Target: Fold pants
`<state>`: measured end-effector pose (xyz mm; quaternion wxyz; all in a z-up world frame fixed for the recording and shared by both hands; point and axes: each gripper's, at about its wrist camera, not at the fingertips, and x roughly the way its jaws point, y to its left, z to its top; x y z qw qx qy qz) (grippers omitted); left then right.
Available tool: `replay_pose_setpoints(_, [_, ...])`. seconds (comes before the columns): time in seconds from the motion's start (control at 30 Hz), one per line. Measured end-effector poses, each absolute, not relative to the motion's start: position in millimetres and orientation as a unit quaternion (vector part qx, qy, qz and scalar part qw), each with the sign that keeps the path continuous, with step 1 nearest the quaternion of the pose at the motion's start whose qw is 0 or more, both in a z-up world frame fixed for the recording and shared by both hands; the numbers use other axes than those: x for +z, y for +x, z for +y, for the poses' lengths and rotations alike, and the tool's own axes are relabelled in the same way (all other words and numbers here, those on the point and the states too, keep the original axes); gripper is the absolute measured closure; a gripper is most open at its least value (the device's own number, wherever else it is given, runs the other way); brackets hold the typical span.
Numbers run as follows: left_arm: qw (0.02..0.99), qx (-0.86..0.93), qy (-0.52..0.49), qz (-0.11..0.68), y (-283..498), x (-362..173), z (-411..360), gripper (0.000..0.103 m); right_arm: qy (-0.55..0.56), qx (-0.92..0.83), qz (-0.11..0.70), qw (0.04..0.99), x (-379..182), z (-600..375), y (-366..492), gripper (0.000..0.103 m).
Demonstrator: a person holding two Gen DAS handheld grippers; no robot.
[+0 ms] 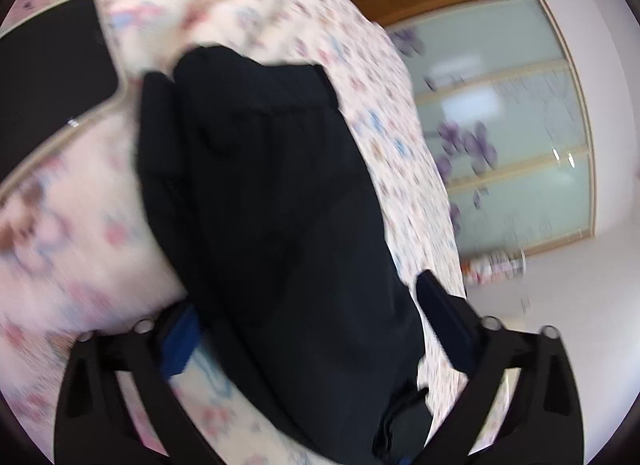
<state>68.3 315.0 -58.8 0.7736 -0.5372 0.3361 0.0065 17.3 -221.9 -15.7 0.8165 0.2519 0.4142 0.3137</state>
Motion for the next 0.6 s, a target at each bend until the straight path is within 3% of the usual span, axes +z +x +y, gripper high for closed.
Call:
replay_pose_setpoints(0.17, [0.765,0.045,-0.53,0.363,78,-60,320,0.056,0.246,0.315,0.404,0.823,-12,-221,17,0.001])
replay_pose_setpoints(0.2, [0.765,0.054,-0.525,0.369,78,-61,320,0.07,0.249,0.315,0.403,0.823,-11,-222,17,0.001])
replay_pose_setpoints(0.33, [0.794,0.072,-0.476,0.371,79,-44,307,0.082,0.265,0.312,0.394,0.823,-7,-229,16,0.001])
replay_pose_setpoints(0.47, [0.863,0.092,-0.347,0.354,78,2,264,0.087,0.285,0.301,0.38,0.827,1,-243,14,0.001])
replay_pose_setpoints(0.6, [0.899,0.059,-0.282,0.329,76,47,219,0.089,0.314,0.273,0.366,0.833,10,-266,13,0.001])
